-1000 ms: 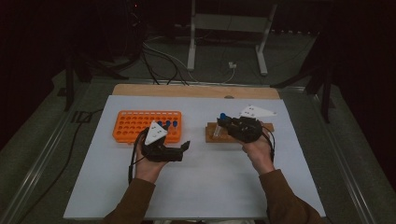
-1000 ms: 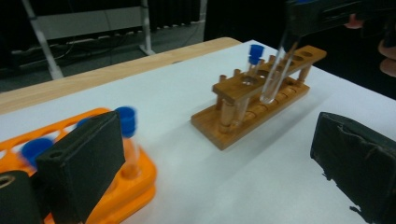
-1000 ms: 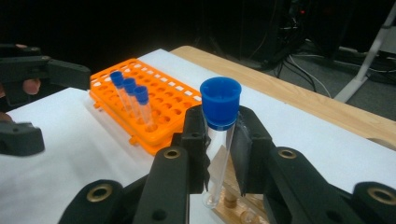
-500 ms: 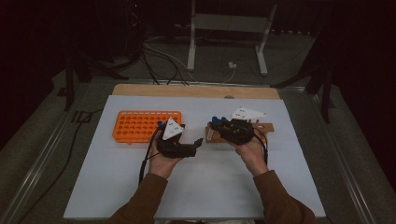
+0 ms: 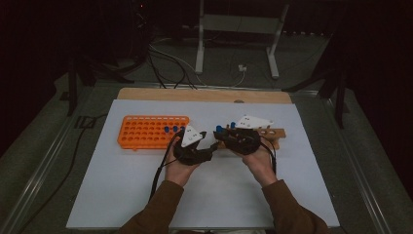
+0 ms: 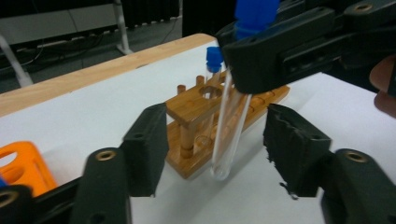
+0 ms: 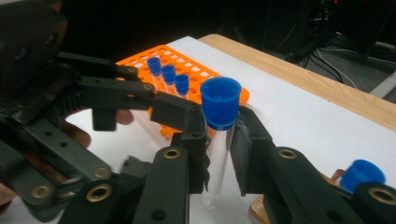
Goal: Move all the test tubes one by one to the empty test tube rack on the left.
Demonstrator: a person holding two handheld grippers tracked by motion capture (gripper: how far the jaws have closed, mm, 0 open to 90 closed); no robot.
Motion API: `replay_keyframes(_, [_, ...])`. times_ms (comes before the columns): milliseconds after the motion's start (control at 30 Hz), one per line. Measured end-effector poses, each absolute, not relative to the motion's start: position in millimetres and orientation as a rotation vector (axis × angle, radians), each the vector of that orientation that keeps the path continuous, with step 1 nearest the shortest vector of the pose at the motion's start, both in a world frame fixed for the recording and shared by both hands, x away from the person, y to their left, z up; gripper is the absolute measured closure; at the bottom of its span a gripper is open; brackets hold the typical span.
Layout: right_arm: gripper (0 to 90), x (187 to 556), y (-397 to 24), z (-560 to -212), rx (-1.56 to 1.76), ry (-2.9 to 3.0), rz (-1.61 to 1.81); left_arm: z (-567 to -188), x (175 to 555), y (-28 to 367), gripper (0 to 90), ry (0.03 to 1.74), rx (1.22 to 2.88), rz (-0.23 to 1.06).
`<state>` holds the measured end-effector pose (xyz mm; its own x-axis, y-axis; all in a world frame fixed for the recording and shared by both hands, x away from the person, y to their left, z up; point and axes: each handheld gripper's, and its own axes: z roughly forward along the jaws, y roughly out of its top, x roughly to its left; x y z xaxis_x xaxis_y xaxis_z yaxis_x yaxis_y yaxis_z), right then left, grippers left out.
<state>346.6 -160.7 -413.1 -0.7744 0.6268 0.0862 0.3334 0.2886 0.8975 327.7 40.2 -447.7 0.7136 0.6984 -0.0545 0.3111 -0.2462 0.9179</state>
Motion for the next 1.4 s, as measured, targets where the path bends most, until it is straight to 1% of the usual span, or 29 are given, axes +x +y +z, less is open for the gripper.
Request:
replay_keyframes(200, [76.3,345.5,-156.0,-414.3,0.867,2.292,1.487,-448.8,327.5,38.6,62.9,0.763,1.839,0.440])
replay_keyframes(400, [76.2,344.4,-153.7,-415.3,0.860,2.300,1.492,-449.8,326.7,38.6,75.7,0.753,1.837,0.449])
replay_keyframes(600, [75.2,343.9,-154.0,-415.4,0.849,2.302,1.496,-450.3,325.3,38.4,77.6,0.742,1.840,0.455])
replay_keyframes(667, [70.7,344.0,-155.0,-415.1,0.859,2.289,1.502,-450.8,325.8,38.9,77.7,0.749,1.844,0.457])
replay_keyframes(967, [56.3,343.8,-165.6,-410.7,0.873,2.239,1.559,-452.9,328.6,46.5,78.0,0.782,1.852,0.475])
replay_keyframes(1200, [45.6,343.7,-176.1,-410.8,0.883,2.224,1.581,-451.6,329.9,58.8,78.1,0.816,1.829,0.491])
replay_keyframes(1400, [32.1,343.5,-185.0,-413.8,0.906,2.212,1.542,-450.8,330.1,69.5,78.1,0.838,1.820,0.504])
